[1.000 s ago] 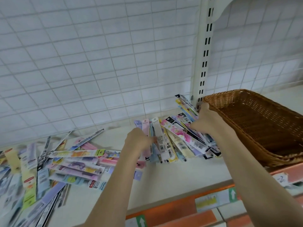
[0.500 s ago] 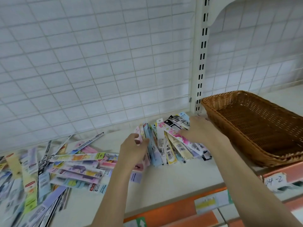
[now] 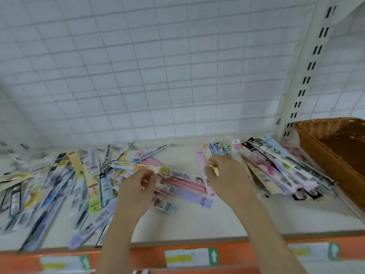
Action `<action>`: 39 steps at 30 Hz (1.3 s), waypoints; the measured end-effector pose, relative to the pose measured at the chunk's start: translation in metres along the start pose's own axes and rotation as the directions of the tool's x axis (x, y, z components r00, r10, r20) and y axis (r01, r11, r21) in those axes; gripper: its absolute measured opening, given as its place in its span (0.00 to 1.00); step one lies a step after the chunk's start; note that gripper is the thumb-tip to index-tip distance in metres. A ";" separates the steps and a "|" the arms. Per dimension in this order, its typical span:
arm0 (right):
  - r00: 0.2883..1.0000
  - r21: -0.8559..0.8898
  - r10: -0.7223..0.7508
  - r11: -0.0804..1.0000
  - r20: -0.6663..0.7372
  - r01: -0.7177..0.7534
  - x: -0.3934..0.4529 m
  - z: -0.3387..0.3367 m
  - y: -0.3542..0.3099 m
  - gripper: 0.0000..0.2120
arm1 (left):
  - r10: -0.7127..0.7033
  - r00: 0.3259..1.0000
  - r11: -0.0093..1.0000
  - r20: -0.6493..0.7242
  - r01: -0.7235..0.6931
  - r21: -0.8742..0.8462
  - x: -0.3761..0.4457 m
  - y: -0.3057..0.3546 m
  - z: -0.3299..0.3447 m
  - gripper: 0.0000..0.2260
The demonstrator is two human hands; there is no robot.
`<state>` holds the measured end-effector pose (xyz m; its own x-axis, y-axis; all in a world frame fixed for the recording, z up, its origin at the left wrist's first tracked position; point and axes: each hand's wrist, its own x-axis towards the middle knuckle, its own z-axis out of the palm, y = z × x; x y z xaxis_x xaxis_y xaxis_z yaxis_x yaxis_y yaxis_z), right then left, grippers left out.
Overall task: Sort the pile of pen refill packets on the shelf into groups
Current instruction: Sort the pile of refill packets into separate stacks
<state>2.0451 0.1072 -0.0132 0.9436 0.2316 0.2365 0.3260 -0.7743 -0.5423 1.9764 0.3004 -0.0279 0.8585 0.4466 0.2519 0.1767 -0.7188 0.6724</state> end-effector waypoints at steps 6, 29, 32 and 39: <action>0.996 0.062 -0.088 0.994 0.027 0.086 -0.013 0.042 -0.031 0.07 | 0.018 0.999 1.000 -0.038 -0.019 -0.015 0.000 -0.054 -0.041 0.05; 0.978 -0.295 0.115 0.954 0.171 -0.061 0.046 0.153 -0.178 0.15 | -0.009 0.998 0.999 -0.064 0.007 -0.038 0.055 -0.209 -0.169 0.08; 0.973 -0.339 0.157 0.936 0.167 -0.093 0.049 0.158 -0.179 0.12 | 0.018 0.999 0.998 -0.029 -0.020 -0.059 0.058 -0.208 -0.166 0.05; 0.999 -0.287 0.030 0.958 0.042 -0.017 0.044 0.154 -0.182 0.12 | 0.055 0.998 0.996 -0.012 -0.056 -0.075 0.073 -0.201 -0.159 0.06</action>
<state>2.0363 0.3487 -0.0283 0.9545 0.2329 0.1863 0.2801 -0.9143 -0.2924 1.9277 0.5619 -0.0338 0.8613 0.4127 0.2965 0.0923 -0.7008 0.7074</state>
